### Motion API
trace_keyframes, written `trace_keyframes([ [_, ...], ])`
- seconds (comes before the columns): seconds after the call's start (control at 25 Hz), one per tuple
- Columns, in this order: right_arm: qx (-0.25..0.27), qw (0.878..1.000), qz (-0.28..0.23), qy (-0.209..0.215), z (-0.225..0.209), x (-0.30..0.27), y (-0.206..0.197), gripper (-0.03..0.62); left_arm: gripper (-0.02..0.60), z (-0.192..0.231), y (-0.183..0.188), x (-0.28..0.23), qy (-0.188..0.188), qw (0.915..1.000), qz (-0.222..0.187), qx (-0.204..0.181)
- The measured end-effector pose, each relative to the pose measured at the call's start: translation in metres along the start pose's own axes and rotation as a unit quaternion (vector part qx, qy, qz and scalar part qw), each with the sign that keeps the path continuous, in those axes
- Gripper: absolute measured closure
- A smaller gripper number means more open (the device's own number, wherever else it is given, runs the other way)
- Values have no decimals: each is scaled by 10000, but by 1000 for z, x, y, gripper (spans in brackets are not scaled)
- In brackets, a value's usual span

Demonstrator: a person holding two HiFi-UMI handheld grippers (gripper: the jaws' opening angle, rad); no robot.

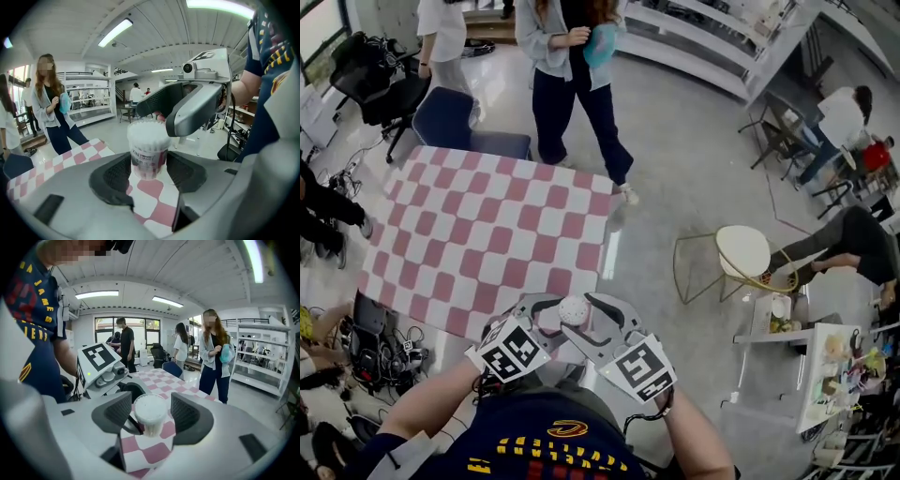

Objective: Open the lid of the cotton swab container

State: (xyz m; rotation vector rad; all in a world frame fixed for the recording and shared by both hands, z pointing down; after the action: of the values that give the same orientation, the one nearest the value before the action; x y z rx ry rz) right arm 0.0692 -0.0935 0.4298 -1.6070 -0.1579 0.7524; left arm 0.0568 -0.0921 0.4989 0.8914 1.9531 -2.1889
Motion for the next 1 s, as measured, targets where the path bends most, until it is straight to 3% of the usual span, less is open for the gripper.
trace_keyframes([
  [0.28, 231, 9994, 249, 23, -3, -3, -1, 355, 339, 5, 11, 5, 57, 9997, 81, -231],
  [0.6, 92, 9998, 152, 35, -5, -3, 4, 355, 340, 7, 17, 9, 28, 9995, -4, -299],
  [1.0, -1118, 9935, 20, 190, -21, 8, 2, 355, 341, 4, 26, 8, -79, 9994, -188, -284],
])
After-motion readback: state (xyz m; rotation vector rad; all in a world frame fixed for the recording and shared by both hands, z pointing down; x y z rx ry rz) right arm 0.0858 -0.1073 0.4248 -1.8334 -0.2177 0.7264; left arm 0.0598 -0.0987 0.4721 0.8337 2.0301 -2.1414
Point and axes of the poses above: the fingertips, and each gripper's own axes: x backward along the fingers, z to its left, y out of its top, the point moved 2 cm from there along x, backward along the fingers, and after that the axes turned 4 degrees about -z, right-handed, at the moved point
